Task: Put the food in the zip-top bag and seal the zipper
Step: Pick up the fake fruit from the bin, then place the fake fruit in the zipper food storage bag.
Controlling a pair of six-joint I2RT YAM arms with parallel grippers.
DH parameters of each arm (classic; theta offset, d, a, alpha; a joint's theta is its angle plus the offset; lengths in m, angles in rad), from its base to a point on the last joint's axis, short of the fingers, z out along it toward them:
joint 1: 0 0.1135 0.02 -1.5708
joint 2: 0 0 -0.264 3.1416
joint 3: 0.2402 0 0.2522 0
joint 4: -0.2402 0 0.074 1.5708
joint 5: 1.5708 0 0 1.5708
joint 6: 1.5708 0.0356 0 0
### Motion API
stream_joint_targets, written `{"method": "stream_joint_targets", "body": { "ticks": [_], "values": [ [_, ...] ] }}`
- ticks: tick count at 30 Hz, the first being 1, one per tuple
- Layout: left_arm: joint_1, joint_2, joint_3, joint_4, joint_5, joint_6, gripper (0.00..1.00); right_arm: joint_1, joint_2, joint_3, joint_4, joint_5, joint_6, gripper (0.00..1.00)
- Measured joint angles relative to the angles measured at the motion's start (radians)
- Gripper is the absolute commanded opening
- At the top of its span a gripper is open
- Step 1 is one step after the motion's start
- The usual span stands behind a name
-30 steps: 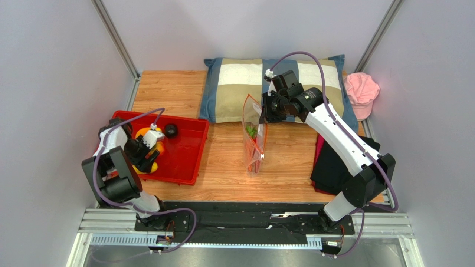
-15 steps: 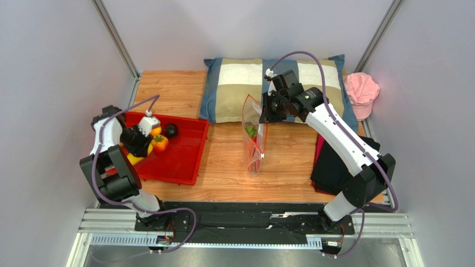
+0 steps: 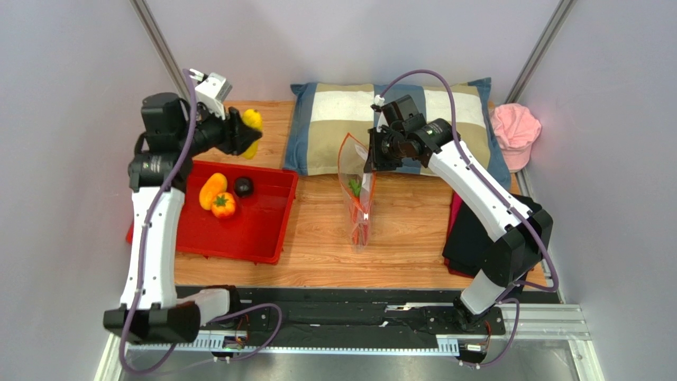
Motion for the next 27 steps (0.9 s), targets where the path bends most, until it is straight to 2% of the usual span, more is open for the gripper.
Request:
{"method": "stream_joint_targets", "body": {
  "ticks": [4, 8, 10, 16, 23, 27],
  "values": [
    [-0.280, -0.122, -0.146, 0.342, -0.142, -0.322, 0.12, 0.000, 0.020, 0.023, 0.000, -0.016, 0.019, 0.00],
    [-0.562, -0.114, -0.200, 0.542, -0.311, -0.480, 0.13, 0.000, 0.026, 0.027, 0.005, -0.025, 0.031, 0.00],
    [-0.648, -0.068, -0.200, 0.602, -0.374, -0.541, 0.14, 0.000, 0.026, 0.027, 0.006, -0.027, 0.034, 0.00],
    [-0.795, 0.081, -0.250, 0.715, -0.556, -0.642, 0.17, 0.000, 0.026, 0.027, 0.006, -0.029, 0.040, 0.00],
    [-0.826, 0.173, -0.302, 0.676, -0.680, -0.693, 0.19, -0.010, 0.026, 0.027, 0.004, -0.016, 0.042, 0.00],
    [-0.824, 0.179, -0.315, 0.597, -0.672, -0.704, 0.61, -0.014, 0.021, 0.027, 0.004, -0.013, 0.043, 0.00]
  ]
}}
